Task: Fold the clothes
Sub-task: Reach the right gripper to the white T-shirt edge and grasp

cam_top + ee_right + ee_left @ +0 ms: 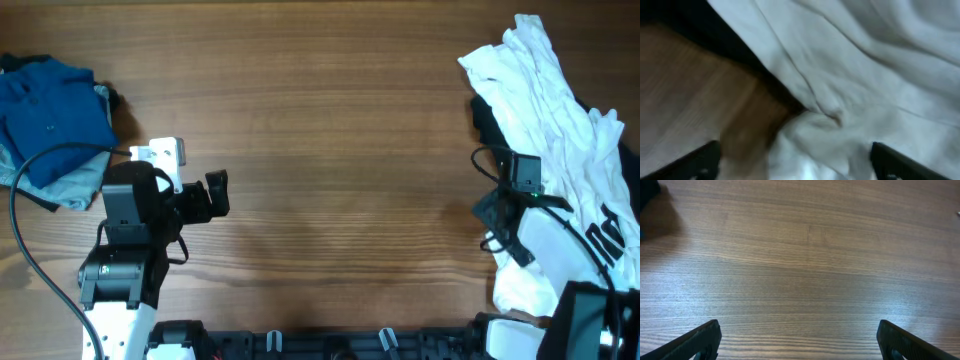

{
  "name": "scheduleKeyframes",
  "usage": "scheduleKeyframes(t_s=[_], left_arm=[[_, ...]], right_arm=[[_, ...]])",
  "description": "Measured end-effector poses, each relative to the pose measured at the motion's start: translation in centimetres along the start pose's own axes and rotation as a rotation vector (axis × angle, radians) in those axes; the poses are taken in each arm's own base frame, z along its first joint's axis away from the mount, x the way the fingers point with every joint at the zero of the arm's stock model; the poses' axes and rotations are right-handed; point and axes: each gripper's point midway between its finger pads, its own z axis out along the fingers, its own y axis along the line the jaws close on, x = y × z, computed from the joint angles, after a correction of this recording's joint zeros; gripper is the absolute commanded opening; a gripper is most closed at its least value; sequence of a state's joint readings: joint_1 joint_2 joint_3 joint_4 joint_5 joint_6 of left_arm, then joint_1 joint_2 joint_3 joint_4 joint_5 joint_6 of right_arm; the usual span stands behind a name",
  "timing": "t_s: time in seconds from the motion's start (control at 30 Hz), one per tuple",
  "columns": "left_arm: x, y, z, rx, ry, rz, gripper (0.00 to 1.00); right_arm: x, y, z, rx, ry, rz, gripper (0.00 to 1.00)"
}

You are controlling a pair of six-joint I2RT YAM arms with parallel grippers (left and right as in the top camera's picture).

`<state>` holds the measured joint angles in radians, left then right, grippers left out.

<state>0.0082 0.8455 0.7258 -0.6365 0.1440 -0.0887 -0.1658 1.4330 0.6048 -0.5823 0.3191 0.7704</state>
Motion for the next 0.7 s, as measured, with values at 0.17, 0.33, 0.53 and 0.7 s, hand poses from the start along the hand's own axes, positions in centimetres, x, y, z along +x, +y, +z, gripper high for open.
scheduleKeyframes(t_s=[0.17, 0.33, 0.53, 0.7], left_arm=[[0.0, -0.1, 0.0, 0.003, 0.0, 0.0, 1.0], [0.0, -0.1, 0.0, 0.003, 0.0, 0.0, 1.0], [0.0, 0.0, 0.0, 0.003, 0.0, 0.0, 1.0], [-0.7, -0.2, 0.0, 0.007, -0.026, 0.004, 1.0]], right_arm=[[-0.7, 0.9, 0.5, -0.008, -0.01, 0.022, 0.21], [-0.6, 0.8, 0.6, 0.0, -0.006, 0.021, 0.04], [0.9, -0.3, -0.2, 0.027, 0.068, -0.025, 0.04], [-5.9, 7.1, -11.5, -0.402, -0.103, -0.269, 0.04]])
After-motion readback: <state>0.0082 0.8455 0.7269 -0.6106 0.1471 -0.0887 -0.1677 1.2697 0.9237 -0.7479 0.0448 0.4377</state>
